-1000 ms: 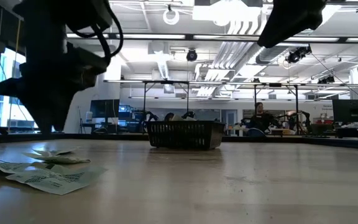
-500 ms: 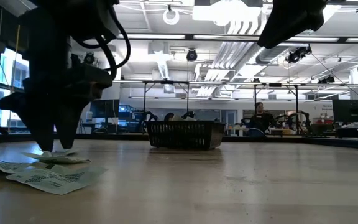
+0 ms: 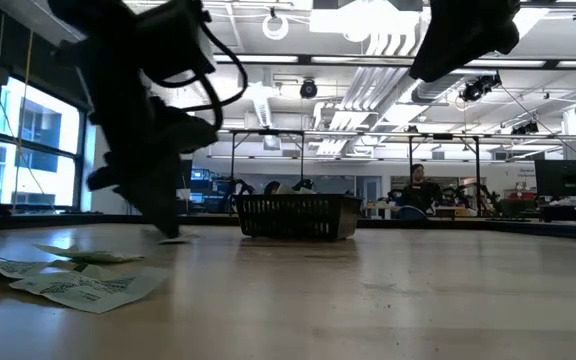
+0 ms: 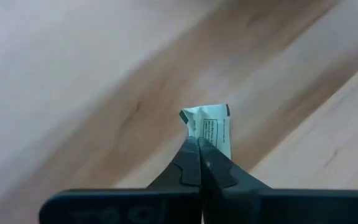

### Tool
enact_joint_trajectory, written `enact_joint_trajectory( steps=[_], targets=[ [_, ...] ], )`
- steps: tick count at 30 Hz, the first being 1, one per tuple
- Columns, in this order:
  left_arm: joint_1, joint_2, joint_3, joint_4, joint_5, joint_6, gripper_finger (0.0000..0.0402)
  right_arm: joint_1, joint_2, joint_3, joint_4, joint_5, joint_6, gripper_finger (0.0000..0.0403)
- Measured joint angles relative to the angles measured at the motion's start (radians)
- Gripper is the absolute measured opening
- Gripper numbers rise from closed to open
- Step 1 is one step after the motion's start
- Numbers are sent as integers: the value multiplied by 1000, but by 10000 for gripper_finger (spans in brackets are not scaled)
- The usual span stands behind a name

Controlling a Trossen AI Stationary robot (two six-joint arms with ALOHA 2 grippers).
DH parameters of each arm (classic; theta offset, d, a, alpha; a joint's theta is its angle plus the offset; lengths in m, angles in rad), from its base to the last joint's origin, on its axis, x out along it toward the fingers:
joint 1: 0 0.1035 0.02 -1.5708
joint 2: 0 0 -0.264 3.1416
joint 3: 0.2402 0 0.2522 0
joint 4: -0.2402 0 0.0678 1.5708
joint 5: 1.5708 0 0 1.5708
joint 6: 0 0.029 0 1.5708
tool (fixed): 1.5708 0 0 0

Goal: Pick and place Stevia / Truvia into bins
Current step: Put the stevia packet into the black bin

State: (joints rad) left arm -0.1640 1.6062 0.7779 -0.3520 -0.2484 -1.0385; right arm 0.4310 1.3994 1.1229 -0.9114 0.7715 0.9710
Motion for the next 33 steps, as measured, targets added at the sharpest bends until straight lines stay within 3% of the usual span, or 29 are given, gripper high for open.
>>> enact_joint_trajectory(
  steps=[7, 13, 16, 19, 22, 26, 29, 33],
  targets=[
    [100, -55, 138, -87, 104, 239, 33, 52, 0, 3, 65, 83, 1, 138],
    [146, -84, 347, -163, 68, 550, 21, 62, 0, 4, 60, 92, 48, 138],
    [232, -35, 419, -167, 63, 727, 23, 60, 0, 4, 60, 93, 49, 138],
    [308, 30, 466, -181, 134, 965, 23, 58, 0, 3, 60, 93, 50, 138],
    [345, 94, 516, -166, 188, 1223, 23, 54, 0, 3, 59, 91, 56, 138],
    [350, 186, 556, -181, 183, 1465, 30, 48, 0, 3, 56, 84, 66, 138],
    [346, 230, 569, -172, 183, 1532, 37, 45, 0, 3, 56, 74, 73, 138],
    [347, 264, 567, -182, 109, 1491, 58, 40, 0, 3, 53, 59, 79, 138]
  ],
)
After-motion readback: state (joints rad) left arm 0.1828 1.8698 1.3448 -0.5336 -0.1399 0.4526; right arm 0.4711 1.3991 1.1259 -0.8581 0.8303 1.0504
